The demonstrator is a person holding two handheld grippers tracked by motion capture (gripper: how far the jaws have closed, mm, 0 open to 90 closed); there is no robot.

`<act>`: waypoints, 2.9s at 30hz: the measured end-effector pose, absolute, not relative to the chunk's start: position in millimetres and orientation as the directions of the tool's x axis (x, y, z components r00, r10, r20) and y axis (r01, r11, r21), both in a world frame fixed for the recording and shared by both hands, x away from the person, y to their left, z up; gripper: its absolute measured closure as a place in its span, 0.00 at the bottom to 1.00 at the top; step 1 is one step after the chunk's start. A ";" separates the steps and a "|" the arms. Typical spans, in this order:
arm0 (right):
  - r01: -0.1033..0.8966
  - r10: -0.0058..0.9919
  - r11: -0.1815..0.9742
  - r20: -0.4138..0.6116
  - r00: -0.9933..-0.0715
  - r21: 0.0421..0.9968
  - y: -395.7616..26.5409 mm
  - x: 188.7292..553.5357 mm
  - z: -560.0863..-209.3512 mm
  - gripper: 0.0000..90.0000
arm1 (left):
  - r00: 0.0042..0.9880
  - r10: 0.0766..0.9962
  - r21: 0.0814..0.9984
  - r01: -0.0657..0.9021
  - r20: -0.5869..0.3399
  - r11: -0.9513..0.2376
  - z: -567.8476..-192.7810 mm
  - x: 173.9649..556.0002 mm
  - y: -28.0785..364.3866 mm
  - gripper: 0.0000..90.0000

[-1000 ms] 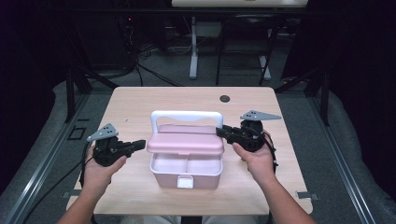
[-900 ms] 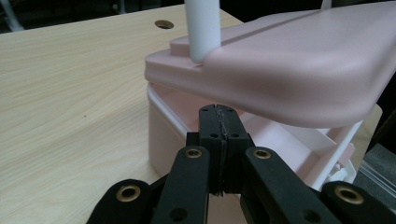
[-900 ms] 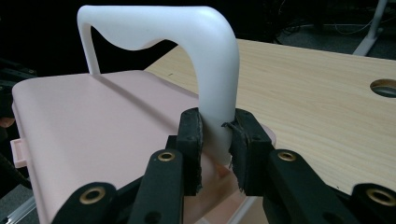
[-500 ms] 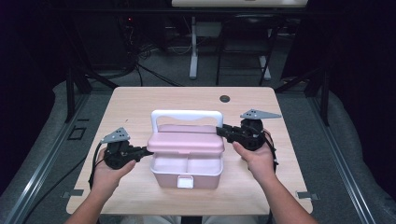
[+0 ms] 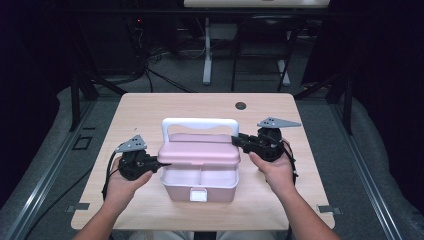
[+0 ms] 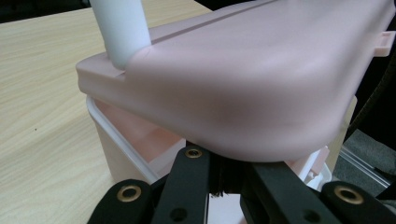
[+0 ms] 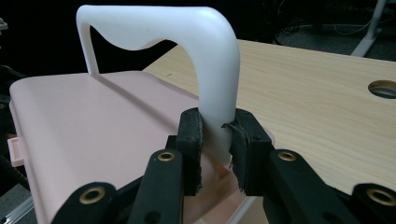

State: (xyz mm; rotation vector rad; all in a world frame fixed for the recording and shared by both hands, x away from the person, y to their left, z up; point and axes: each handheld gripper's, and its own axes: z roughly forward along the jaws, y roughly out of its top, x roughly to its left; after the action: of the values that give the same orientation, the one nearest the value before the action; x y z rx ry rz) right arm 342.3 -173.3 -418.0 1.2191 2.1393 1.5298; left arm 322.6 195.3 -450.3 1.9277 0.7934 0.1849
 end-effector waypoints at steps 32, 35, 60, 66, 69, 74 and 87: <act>0.451 0.763 0.114 0.213 -0.611 0.885 -200.5 312.3 -434.0 1.00 | 0.754 0.624 0.860 0.444 -0.207 -0.252 -425.2 341.7 194.3 1.00; 0.444 0.762 0.125 0.201 -0.616 0.887 -200.1 307.2 -437.3 1.00 | 0.755 0.624 0.859 0.442 -0.201 -0.258 -422.3 344.2 194.0 1.00; 0.465 0.690 0.242 0.185 -0.699 0.852 -155.6 288.9 -484.8 1.00 | 0.741 0.643 0.861 0.443 -0.193 -0.251 -404.5 362.8 190.7 1.00; 0.459 0.680 0.275 0.167 -0.714 0.845 -148.0 286.3 -487.9 1.00 | 0.738 0.646 0.859 0.446 -0.195 -0.250 -403.0 364.6 190.4 1.00; 0.458 0.675 0.281 0.165 -0.719 0.843 -146.4 285.2 -488.8 1.00 | 0.737 0.647 0.859 0.447 -0.195 -0.251 -402.3 365.8 190.1 1.00; 0.452 0.673 0.310 0.143 -0.726 0.837 -143.3 283.9 -490.8 1.00 | 0.736 0.649 0.856 0.449 -0.191 -0.257 -400.2 368.8 190.0 1.00; 0.456 0.670 0.314 0.146 -0.728 0.833 -147.7 283.2 -490.3 1.00 | 0.731 0.657 0.854 0.450 -0.186 -0.259 -394.9 376.9 186.2 1.00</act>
State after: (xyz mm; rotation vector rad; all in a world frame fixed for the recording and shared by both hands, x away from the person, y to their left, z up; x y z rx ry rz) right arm 283.2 -147.7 -490.3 1.0284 2.3530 1.3753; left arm 376.9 186.2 -394.9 1.9047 0.8522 0.2512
